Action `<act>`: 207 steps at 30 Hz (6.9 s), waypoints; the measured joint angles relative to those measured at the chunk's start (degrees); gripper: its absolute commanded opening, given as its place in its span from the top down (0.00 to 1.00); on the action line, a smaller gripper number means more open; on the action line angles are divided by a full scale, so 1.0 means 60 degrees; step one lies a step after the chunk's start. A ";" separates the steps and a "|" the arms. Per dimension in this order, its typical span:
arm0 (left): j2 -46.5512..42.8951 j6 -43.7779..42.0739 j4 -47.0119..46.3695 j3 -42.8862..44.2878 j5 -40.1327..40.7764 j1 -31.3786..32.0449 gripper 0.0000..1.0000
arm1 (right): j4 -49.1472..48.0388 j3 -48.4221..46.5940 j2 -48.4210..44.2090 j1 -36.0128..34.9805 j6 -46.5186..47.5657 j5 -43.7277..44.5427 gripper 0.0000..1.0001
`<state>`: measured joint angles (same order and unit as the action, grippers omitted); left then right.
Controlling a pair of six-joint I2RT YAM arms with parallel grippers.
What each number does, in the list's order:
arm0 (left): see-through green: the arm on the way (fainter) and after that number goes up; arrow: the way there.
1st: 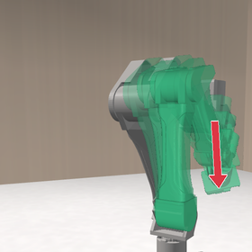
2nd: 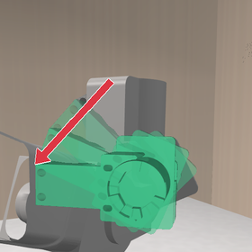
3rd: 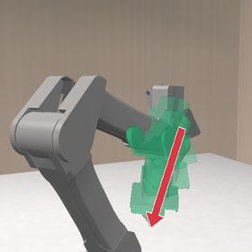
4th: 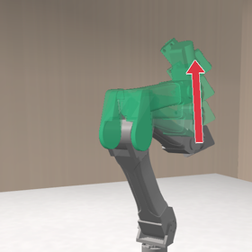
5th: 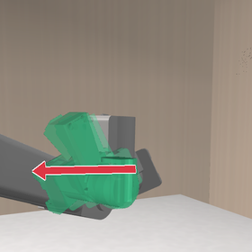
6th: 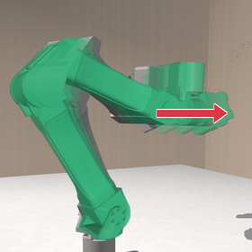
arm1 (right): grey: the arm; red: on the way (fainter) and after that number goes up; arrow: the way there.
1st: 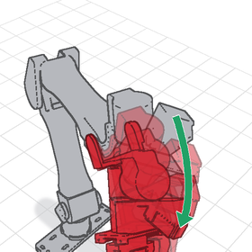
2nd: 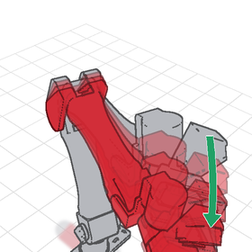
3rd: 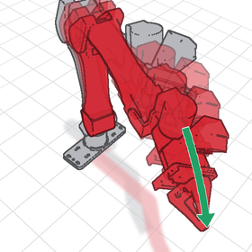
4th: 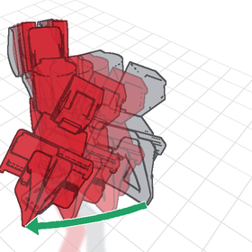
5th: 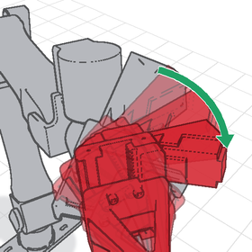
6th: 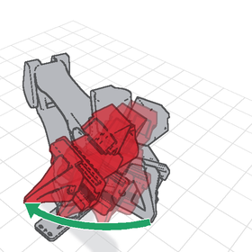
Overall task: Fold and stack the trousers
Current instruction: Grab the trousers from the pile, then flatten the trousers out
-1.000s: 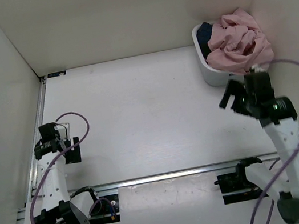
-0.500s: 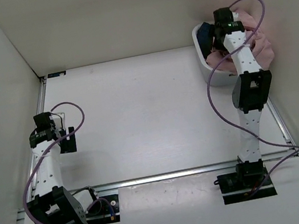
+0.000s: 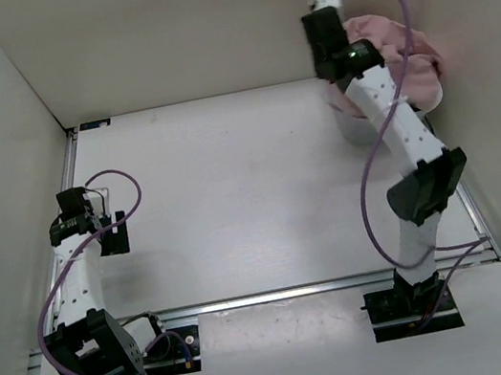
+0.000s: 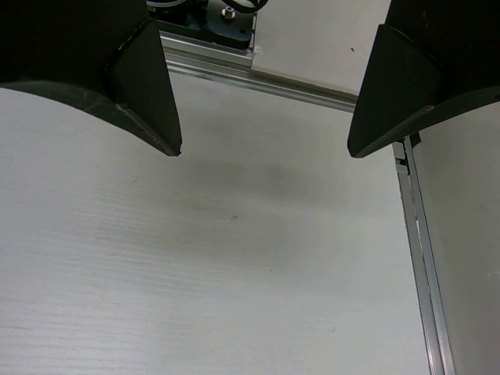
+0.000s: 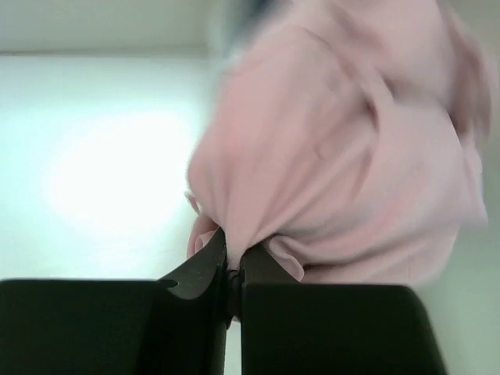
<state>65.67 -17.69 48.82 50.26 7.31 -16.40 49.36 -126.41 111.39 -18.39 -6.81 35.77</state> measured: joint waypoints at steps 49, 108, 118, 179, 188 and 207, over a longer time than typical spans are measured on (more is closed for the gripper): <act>0.1089 -0.3202 0.2422 0.3217 -0.2885 0.5206 0.00 | 0.4080 0.4346 -0.2295 -0.1468 -0.2565 0.1880 0.01; 0.3617 -0.3049 0.1676 0.7515 -0.3850 1.0728 0.00 | 0.0787 0.0681 -0.0780 -0.4113 -0.3056 0.1832 0.01; 0.4863 -0.1464 0.1574 0.9949 -0.5013 1.0641 0.00 | 0.0667 0.0863 -0.1009 -0.3297 -0.3920 0.1421 0.01; 0.3198 -0.2058 -0.0204 1.2152 -0.1792 1.1675 0.86 | 0.0765 0.6229 -0.2794 -0.1217 -0.6838 0.0754 0.08; 0.2106 -0.2452 -0.0047 1.0029 -0.1450 1.1446 0.67 | 0.0707 0.6528 -0.3446 -0.0412 -0.5730 0.0769 0.01; 0.3111 -0.1712 0.0015 0.8805 -0.2149 0.9817 0.00 | 0.1421 0.7974 -0.6419 -0.2368 -0.4637 -0.1260 0.01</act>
<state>84.33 -27.97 48.90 103.09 -5.58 42.50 57.89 -78.56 72.88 -32.60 -34.63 28.21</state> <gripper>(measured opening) 0.988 0.987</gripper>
